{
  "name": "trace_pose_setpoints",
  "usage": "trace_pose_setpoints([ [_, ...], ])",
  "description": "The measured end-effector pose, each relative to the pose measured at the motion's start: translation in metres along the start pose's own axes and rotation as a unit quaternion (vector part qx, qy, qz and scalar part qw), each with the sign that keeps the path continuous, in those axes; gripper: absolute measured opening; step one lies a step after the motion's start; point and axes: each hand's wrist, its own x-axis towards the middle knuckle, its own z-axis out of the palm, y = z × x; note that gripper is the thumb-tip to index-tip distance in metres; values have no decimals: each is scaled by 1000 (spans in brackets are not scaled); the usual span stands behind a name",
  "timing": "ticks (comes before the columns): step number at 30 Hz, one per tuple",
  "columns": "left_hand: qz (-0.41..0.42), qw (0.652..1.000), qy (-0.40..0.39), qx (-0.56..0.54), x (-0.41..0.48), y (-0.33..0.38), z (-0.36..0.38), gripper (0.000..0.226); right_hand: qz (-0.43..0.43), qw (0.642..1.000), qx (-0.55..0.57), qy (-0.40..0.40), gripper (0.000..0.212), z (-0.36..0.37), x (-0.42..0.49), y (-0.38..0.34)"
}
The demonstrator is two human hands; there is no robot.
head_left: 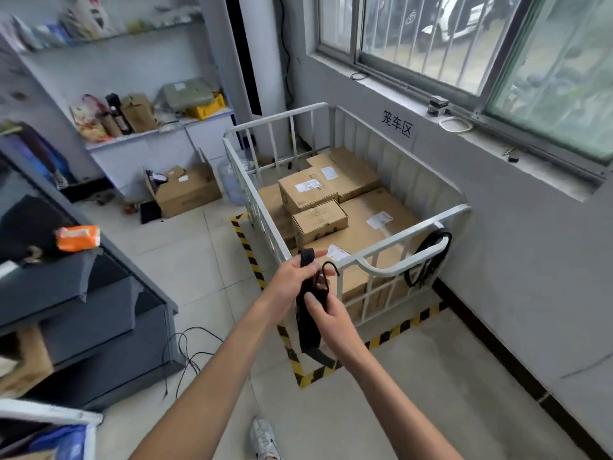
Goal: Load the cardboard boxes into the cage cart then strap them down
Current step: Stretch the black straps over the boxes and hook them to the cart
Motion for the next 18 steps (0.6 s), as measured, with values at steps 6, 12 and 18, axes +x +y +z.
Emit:
trace_pose_setpoints([
  [6, -29, 992, 54, -111, 35, 41, -75, 37, -35, 995, -96, -15, 11, 30, 65, -22],
  [12, -13, 971, 106, -216, 88, 108, -217, 25, 26, 986, -158, -50, 18, 73, 109, 15],
  [18, -5, 973, 67, -222, 125, 145, -305, 18, 45, 990, -136, -3, 24, 129, 161, 16],
])
